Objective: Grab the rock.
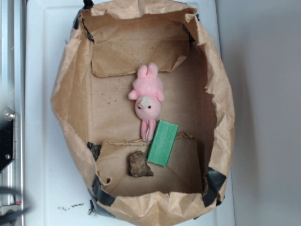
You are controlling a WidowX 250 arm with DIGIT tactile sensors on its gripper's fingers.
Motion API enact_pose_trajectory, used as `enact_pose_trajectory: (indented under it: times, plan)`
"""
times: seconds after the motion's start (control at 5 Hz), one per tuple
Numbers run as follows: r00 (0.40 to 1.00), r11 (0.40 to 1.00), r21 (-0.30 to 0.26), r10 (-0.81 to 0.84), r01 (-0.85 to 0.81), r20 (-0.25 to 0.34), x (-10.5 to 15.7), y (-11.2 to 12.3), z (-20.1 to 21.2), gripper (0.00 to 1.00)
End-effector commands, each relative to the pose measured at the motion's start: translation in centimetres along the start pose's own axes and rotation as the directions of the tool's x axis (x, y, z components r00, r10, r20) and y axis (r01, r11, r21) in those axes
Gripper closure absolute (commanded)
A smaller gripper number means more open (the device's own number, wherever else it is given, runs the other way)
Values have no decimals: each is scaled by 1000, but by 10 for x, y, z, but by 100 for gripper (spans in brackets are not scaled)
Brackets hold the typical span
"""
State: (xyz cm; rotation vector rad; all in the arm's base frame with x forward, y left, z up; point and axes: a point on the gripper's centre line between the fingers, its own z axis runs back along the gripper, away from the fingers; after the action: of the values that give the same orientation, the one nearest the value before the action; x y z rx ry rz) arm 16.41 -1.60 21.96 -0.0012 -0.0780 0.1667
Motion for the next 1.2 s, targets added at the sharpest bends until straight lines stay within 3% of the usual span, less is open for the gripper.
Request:
enact_pose_trajectory:
  times: [0.0,0.2,0.4,0.6,1.0]
  plan:
    - [995,998,-7,58,-58,77,70,-2,-16,0]
    - [983,993,-50,112,-105,148,89,-1,-39,0]
    - [976,986,-30,165,-162,141,106,2,-61,0]
    - [977,982,30,182,-187,112,118,15,-86,0]
    - [972,975,29,219,-222,80,117,32,-114,0]
